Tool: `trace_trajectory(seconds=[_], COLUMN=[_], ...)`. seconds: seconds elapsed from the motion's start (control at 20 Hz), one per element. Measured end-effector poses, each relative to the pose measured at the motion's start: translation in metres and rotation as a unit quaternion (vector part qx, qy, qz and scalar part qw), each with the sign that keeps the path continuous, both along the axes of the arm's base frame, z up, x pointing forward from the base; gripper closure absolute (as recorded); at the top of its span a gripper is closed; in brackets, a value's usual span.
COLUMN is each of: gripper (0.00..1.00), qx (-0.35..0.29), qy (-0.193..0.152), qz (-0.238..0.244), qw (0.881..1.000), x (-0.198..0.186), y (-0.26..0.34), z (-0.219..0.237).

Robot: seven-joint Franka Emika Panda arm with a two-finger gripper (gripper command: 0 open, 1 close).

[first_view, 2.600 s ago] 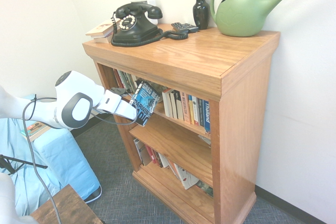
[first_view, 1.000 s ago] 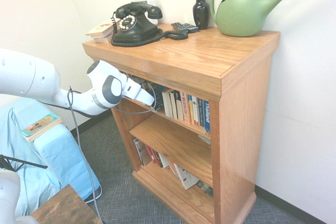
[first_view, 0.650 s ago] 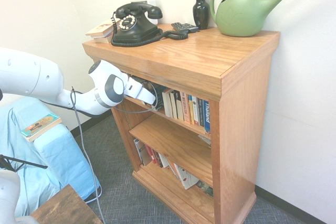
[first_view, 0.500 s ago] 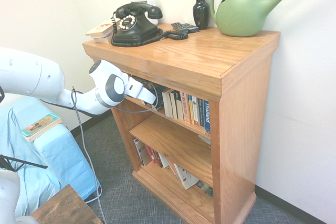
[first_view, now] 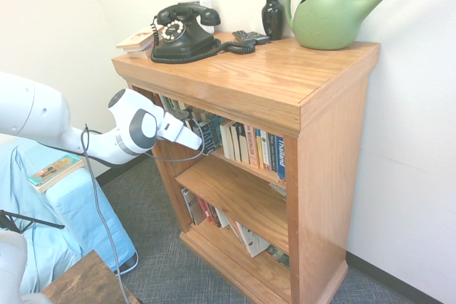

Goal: Put the book on the shelf

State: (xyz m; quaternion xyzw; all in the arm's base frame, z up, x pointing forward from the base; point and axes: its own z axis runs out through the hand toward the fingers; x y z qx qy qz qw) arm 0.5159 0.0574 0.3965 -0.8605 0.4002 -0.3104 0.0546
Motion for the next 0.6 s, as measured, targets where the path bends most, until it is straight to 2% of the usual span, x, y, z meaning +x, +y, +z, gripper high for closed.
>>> trace_trajectory(seconds=[0.3, 0.6], gripper=[0.00, 0.00], qx=[-0.006, -0.010], qy=[0.002, 0.025], qz=[0.004, 0.013], qw=[1.000, 1.000], x=[-0.012, -0.075], y=[-0.004, -0.011], z=[0.005, 0.000])
